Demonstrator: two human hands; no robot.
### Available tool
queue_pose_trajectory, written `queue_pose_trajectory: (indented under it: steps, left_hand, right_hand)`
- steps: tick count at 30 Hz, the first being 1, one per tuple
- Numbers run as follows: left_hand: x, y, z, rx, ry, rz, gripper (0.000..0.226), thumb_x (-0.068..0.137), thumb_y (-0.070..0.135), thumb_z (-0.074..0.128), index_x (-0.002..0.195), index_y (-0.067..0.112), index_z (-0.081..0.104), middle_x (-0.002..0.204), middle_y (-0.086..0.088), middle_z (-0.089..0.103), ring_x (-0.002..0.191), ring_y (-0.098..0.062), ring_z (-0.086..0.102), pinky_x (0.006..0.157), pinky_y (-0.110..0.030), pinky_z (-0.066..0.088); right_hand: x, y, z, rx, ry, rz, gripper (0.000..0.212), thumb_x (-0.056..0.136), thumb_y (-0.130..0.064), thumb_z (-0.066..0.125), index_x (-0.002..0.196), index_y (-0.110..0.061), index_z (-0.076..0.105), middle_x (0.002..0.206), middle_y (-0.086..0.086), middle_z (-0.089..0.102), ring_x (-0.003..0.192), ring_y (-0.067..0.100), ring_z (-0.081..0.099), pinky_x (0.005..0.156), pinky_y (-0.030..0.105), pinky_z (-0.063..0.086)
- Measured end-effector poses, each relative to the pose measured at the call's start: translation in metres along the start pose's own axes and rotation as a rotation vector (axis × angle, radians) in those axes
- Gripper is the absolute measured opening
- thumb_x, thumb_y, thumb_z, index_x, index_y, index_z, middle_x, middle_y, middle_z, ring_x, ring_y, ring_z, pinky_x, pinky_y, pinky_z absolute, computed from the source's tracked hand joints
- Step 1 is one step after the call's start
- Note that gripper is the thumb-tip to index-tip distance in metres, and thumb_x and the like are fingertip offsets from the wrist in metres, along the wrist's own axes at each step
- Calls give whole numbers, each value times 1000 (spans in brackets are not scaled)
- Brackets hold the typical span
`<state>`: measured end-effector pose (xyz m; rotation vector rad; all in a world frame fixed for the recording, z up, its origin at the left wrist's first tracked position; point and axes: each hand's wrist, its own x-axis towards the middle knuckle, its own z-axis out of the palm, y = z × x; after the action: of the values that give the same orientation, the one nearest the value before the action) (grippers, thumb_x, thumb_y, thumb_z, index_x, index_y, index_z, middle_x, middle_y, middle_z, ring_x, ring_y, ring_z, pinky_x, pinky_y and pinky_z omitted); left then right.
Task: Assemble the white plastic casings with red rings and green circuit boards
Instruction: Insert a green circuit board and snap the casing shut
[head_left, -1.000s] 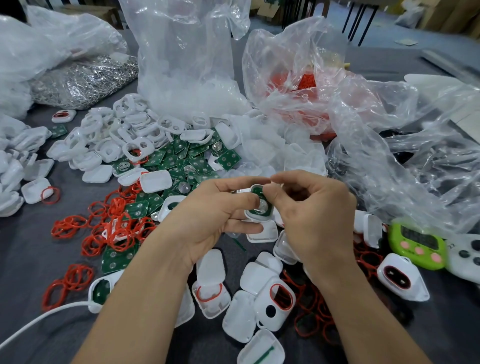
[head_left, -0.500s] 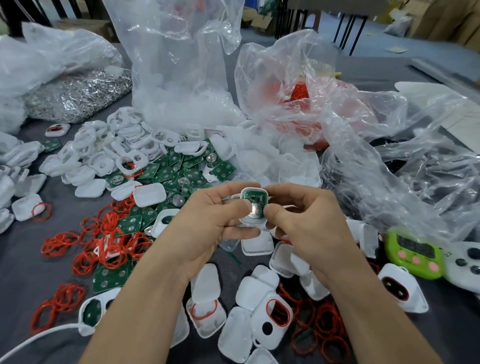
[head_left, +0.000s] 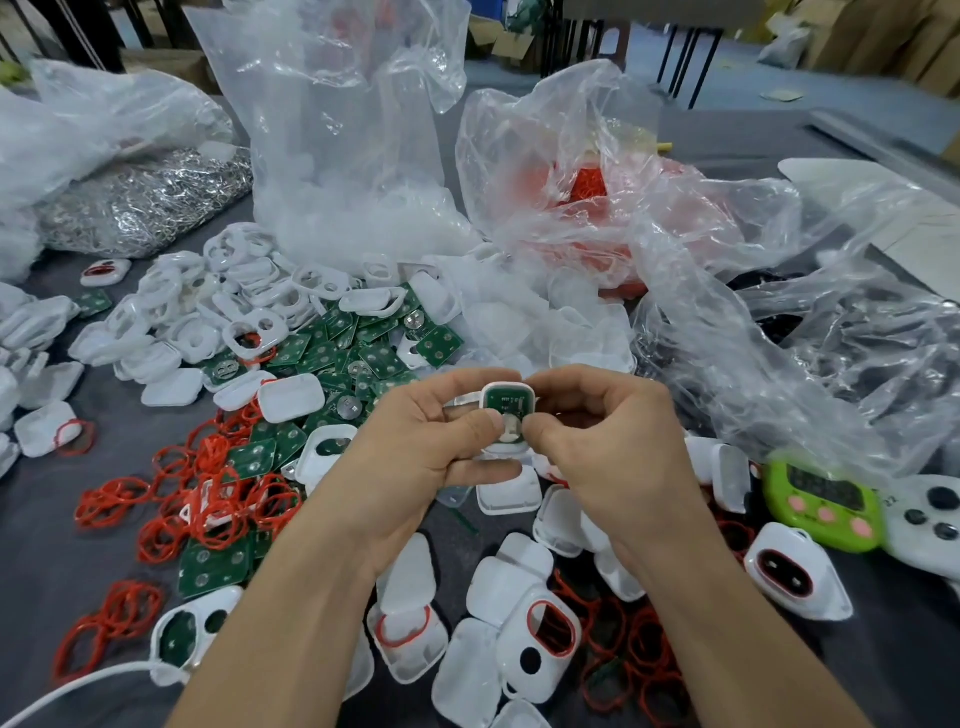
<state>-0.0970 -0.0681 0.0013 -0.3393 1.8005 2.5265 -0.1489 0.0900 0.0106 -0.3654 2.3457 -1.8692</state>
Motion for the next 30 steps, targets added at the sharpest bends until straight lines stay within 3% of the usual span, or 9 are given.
queue_pose_trajectory:
  steps: [8,13,17,23,30]
  left_hand:
    - [-1,2,5,-46,69,17,25,95,-5,61,109,10,76,93,-13,78,72,-18,74,61,-28,63]
    - [0,4,8,-134,60,44,23,85,1,66,99,13,79,86,-10,77,62,-15,72,59,-27,62]
    - [1,7,6,-222,49,9,39,75,10,68,113,8,71,94,-15,77,71,-19,75,56,-24,61]
    - [0,8,4,-291,29,-14,34,74,8,68,107,9,74,96,-17,76,67,-19,75,53,-24,60]
    - [-1,7,4,-201,18,38,35,79,10,68,113,10,71,101,-16,77,72,-20,76,56,-25,61]
  right_hand:
    - [-2,-8,-2,194,-75,39,31,81,11,73,86,-18,81,77,2,77,70,14,73,64,20,56]
    - [-4,-14,-5,274,-113,52,37,81,14,71,92,-20,82,83,7,78,73,14,71,62,20,55]
    - [-5,-17,-7,288,-136,73,39,80,12,74,92,-24,83,82,0,71,67,6,62,54,15,48]
    - [-6,-19,-8,298,-162,43,38,80,12,73,93,-22,82,73,-7,71,64,2,62,53,13,47]
    - [-4,-15,-7,326,-147,43,31,85,10,72,95,-17,82,85,5,78,70,14,71,61,20,55]
